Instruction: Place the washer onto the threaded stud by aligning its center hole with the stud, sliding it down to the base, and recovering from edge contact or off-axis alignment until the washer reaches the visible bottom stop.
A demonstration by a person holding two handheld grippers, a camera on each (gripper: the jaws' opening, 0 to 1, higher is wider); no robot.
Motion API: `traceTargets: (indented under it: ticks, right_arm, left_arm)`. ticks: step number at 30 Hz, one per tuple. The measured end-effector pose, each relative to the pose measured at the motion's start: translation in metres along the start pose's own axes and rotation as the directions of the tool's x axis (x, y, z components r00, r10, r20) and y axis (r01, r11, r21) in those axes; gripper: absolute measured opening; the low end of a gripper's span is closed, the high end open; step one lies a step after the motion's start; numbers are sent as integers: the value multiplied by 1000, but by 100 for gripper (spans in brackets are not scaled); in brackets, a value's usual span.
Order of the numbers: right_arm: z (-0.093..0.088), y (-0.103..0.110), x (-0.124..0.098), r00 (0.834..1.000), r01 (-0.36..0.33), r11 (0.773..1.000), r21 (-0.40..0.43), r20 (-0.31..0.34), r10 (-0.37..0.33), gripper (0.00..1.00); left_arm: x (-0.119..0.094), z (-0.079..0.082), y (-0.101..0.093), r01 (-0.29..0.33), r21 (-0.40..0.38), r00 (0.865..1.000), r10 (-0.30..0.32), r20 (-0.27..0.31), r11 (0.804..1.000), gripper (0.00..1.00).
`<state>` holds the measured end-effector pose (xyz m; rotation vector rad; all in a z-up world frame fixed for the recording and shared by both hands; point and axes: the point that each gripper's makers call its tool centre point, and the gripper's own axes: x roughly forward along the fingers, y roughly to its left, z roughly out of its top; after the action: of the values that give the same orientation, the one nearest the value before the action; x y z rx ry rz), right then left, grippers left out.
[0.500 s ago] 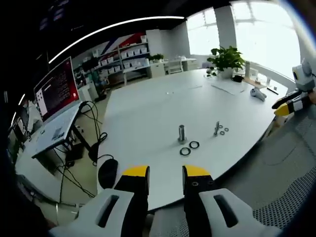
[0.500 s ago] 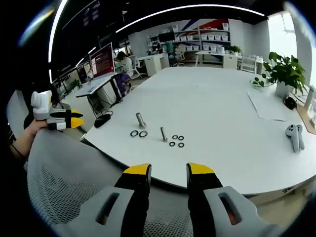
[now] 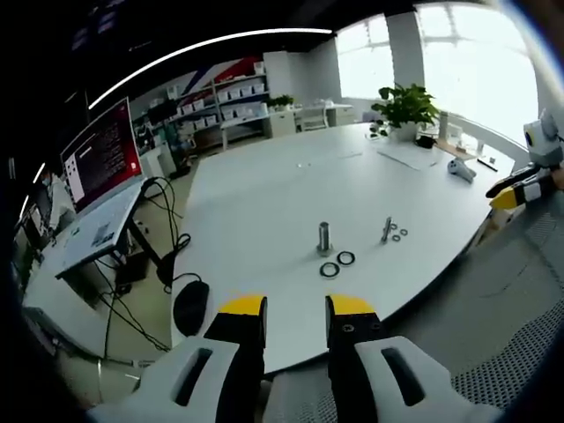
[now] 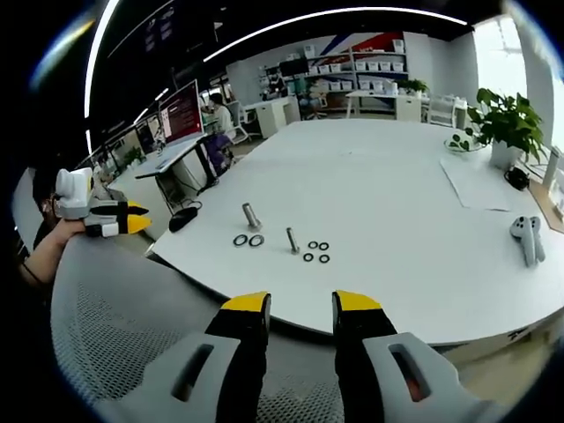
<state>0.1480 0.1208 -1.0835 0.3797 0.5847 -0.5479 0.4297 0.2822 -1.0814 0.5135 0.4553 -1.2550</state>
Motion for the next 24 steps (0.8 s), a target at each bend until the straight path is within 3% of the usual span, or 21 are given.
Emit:
traceTargets:
  ticks: [24]
  right_arm:
    - [-1, 2, 0, 1000, -15, 1000, 6, -3, 15, 29]
  left_arm:
    - [0, 1, -1, 2, 14, 1000, -2, 1, 1000, 23]
